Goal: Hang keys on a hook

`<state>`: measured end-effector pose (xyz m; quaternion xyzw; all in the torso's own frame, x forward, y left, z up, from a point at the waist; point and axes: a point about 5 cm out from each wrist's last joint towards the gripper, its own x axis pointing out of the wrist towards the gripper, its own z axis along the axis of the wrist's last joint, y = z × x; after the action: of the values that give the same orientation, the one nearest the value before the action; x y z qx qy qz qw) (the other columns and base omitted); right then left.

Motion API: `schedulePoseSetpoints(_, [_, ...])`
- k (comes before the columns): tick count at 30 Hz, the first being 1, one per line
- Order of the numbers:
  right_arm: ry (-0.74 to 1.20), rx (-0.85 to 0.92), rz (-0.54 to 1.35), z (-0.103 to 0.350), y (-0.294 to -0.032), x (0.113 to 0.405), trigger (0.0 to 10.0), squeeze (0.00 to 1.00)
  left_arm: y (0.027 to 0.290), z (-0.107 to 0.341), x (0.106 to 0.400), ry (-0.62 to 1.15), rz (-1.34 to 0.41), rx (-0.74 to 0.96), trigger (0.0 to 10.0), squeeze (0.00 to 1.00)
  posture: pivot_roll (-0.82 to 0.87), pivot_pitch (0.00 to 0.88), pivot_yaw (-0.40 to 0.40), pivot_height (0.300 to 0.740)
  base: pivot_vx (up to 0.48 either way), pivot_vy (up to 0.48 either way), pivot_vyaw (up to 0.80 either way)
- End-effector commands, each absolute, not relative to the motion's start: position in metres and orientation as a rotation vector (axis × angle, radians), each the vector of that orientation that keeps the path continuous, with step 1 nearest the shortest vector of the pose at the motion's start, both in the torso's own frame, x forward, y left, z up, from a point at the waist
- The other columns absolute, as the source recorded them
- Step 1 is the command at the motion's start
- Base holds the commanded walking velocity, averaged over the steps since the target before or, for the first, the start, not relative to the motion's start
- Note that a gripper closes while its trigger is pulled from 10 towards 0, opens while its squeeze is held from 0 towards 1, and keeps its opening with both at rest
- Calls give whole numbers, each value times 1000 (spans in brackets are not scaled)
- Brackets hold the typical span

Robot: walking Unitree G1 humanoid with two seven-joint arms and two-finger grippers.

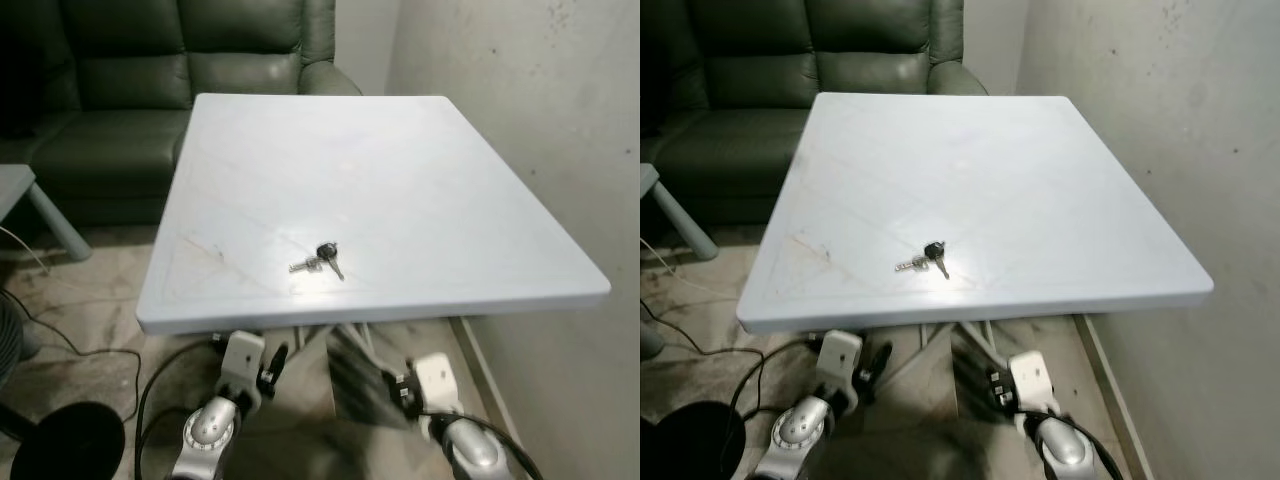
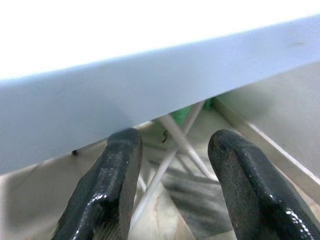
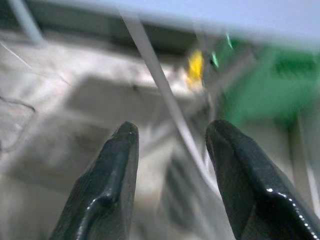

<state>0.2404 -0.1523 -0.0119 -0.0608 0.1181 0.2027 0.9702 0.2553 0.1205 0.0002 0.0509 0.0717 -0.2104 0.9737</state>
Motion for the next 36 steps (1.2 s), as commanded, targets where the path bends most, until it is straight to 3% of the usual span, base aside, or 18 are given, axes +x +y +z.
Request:
schedulePoseSetpoints(1, [157,-115,490,-1,-143,239,10000,0,114,13,256,46,-508,138,10000,0,-23,96,-6,740,0,0,0])
schedulePoseSetpoints(6, [81,-134,573,13,-137,239,10000,0,105,24,252,-34,-654,210,10000,0,-21,126,3,740,0,0,0])
schedulePoseSetpoints(13, [-4,-156,652,31,-129,238,10000,0,96,43,252,-128,-717,199,10000,0,-20,151,18,740,0,0,0])
schedulePoseSetpoints(23, [-109,-43,573,60,-123,249,10000,0,90,66,252,-208,-701,142,10000,0,-15,136,19,740,0,0,0])
schedulePoseSetpoints(26, [-117,-19,524,65,-126,254,10000,0,92,70,254,-219,-676,130,10000,0,-14,128,16,740,0,0,0])
schedulePoseSetpoints(36, [-189,151,309,104,-132,287,10000,0,112,113,289,-275,-359,-18,10000,0,1,89,-11,740,0,0,0])
